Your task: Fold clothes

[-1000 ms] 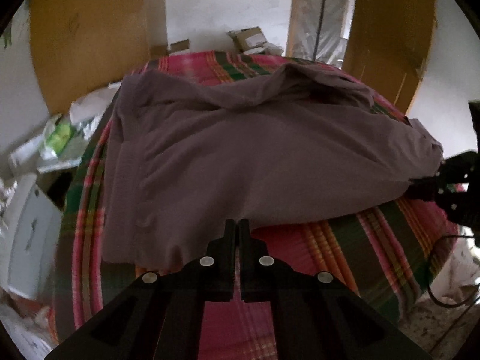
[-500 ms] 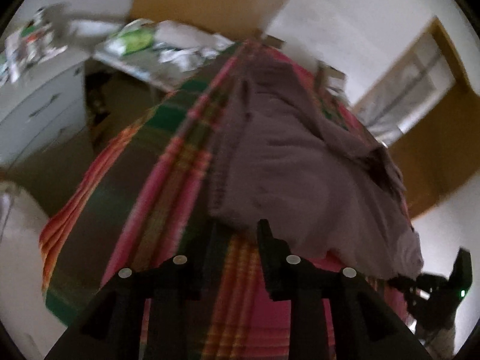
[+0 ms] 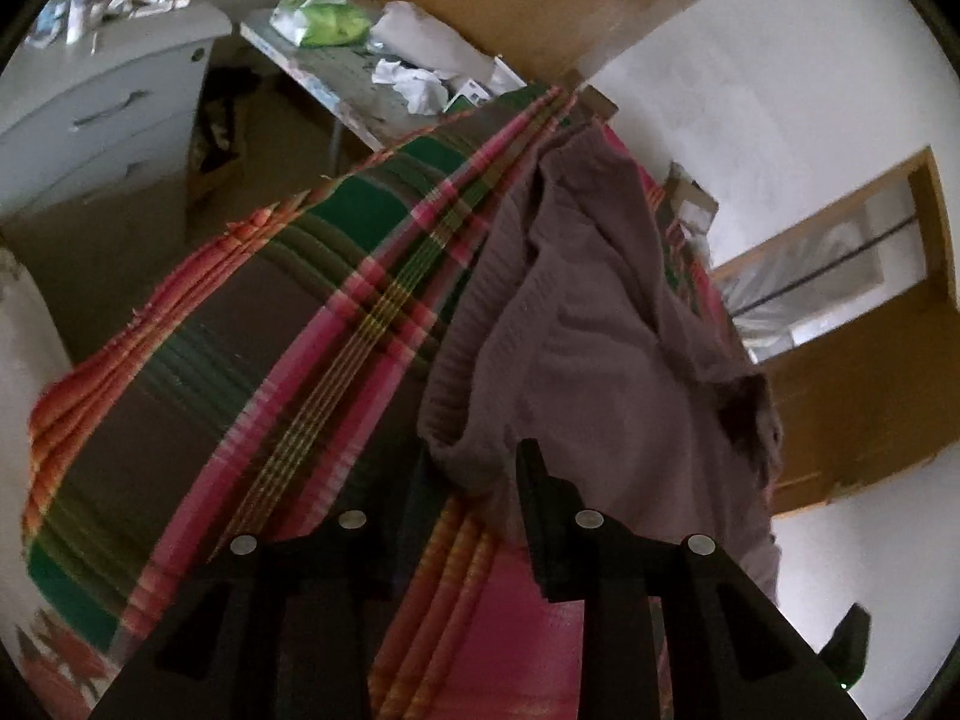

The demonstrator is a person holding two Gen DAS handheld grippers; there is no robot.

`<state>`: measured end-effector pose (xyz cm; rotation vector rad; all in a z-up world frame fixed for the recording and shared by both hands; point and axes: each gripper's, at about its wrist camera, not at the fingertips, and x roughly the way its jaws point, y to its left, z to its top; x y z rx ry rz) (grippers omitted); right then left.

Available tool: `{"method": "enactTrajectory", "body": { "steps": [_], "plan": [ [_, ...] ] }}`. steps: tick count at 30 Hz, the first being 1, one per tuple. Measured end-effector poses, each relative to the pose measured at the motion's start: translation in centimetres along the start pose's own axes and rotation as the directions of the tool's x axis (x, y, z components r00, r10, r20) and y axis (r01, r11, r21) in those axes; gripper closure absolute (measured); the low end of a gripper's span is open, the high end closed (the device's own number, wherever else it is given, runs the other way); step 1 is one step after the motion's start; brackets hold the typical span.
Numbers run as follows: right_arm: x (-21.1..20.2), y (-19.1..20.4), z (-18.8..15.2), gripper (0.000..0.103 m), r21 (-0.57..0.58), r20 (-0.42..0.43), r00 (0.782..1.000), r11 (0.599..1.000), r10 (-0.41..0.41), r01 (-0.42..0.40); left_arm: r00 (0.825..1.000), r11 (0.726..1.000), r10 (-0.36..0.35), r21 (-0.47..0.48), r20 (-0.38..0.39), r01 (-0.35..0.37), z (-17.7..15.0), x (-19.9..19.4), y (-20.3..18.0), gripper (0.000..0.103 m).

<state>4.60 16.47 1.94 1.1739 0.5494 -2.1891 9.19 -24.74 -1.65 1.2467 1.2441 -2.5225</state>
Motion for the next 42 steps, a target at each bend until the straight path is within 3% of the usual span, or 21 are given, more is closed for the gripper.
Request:
{"method": "enactTrajectory", "body": {
  "steps": [7,9,11,26,37,42],
  "plan": [
    [-0.1,0.1,-0.1,0.099,0.001,0.004,1.000,1.000,0.002,-0.002,1.000,0.998,-0.018,-0.062,0.016,0.019,0.3,0.0,0.3,0.073],
    [-0.2,0.1,-0.2,0.099,0.000,0.011,1.000,1.000,0.000,0.000,1.000,0.998,-0.017,-0.066,0.026,0.019,0.4,-0.2,0.4,0.091],
    [-0.4,0.1,-0.2,0.099,-0.001,0.016,1.000,1.000,-0.003,0.003,0.999,0.997,-0.016,-0.070,0.037,0.019,0.5,-0.4,0.5,0.093],
    [-2.7,0.1,-0.3,0.099,-0.030,0.042,0.999,0.999,0.033,-0.032,0.991,0.996,-0.016,-0.080,0.133,0.027,0.7,-3.7,1.3,0.094],
    [-0.1,-0.5,-0.4,0.099,-0.041,-0.037,0.997,0.997,0.069,-0.070,0.995,0.990,0.039,-0.138,0.088,-0.027,0.4,-2.2,3.5,0.094],
    [0.0,-1.4,-0.1,0.096,0.019,-0.033,0.994,0.994,0.109,-0.108,0.995,0.994,0.052,-0.095,0.086,-0.044,0.3,-2.3,2.7,0.094]
  ]
}}
